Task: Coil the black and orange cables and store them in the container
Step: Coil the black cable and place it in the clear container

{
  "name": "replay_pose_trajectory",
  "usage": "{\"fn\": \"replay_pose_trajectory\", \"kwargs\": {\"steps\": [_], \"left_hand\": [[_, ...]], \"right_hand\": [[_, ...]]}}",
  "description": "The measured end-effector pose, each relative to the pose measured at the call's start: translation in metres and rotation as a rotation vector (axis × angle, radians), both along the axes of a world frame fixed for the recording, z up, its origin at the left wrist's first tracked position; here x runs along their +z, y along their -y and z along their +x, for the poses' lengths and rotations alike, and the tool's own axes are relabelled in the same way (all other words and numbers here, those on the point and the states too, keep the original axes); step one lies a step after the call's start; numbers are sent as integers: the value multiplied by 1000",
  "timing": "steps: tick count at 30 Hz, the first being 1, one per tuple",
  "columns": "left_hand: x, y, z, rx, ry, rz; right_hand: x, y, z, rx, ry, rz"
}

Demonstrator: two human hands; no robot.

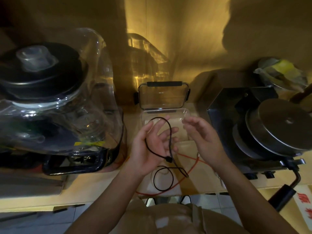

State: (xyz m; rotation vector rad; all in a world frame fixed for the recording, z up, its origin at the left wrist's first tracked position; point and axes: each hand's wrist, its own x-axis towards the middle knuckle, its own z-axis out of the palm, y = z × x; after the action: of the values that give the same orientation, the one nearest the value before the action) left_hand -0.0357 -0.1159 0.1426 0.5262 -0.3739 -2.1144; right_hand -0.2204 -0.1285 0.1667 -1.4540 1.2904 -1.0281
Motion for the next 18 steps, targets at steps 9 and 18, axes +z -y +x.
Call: {"fn": "replay_pose_trajectory", "kwargs": {"steps": [9,18], "left_hand": [[-4,5,15,105,-197,115],[-2,4,13,128,-246,172]], "right_hand": [[-103,-49,-39,312,-286,316],[-113,-49,-19,248,-154,273]]}}
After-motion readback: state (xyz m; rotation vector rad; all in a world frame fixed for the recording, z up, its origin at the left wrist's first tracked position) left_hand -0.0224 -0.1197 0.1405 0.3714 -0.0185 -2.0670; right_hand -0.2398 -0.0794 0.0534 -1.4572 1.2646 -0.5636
